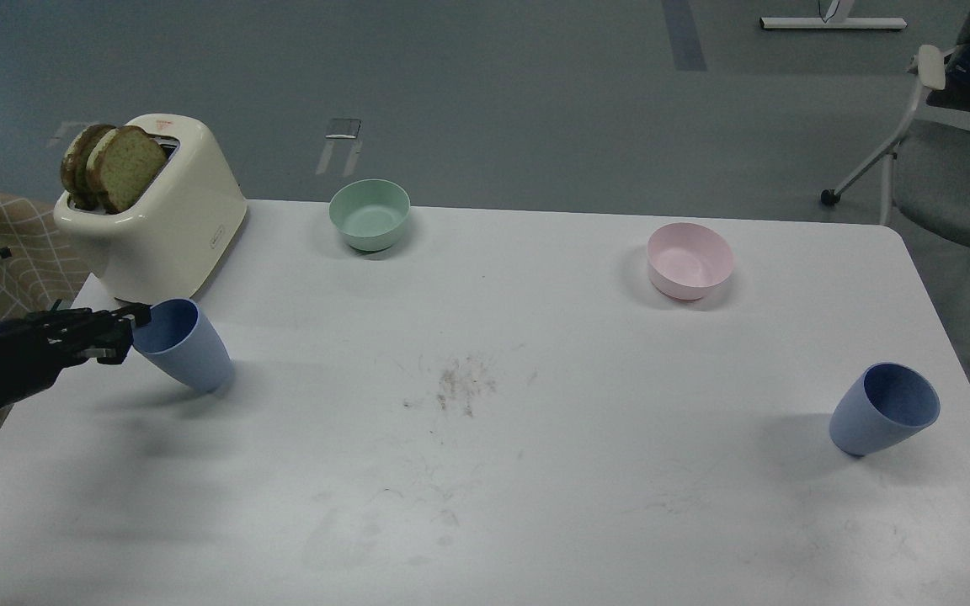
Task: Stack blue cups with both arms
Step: 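Lift the blue cup with the left hand and carry it toward the table center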
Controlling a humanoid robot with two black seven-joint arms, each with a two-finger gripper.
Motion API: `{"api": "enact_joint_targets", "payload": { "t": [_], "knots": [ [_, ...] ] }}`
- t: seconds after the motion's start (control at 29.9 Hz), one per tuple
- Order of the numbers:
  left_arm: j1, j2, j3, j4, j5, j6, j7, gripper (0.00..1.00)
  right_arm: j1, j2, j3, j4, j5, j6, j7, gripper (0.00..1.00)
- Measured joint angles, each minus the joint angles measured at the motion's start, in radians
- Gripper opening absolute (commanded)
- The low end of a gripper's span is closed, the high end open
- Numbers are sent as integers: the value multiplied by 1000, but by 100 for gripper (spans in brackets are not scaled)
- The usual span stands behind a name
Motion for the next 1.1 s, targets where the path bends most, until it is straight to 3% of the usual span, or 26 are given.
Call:
{"api": "enact_joint_targets", "payload": {
  "t": [0.27,0.53,0.74,1.1],
  "knots": [
    [-20,32,-15,-82,-4,0,0,0,-2,-3,0,-1,0,0,0,100],
    [-232,84,-4,-203,9,-63,0,0,-33,-7,17,0,0,0,0,100],
    [-464,-95,94,-218,95,-212,0,0,-97,-29,63,7,2,0,0,100],
    [-639,-396,353,-189,280,-229,0,0,-152,-55,103,5,2,0,0,100]
  ]
}}
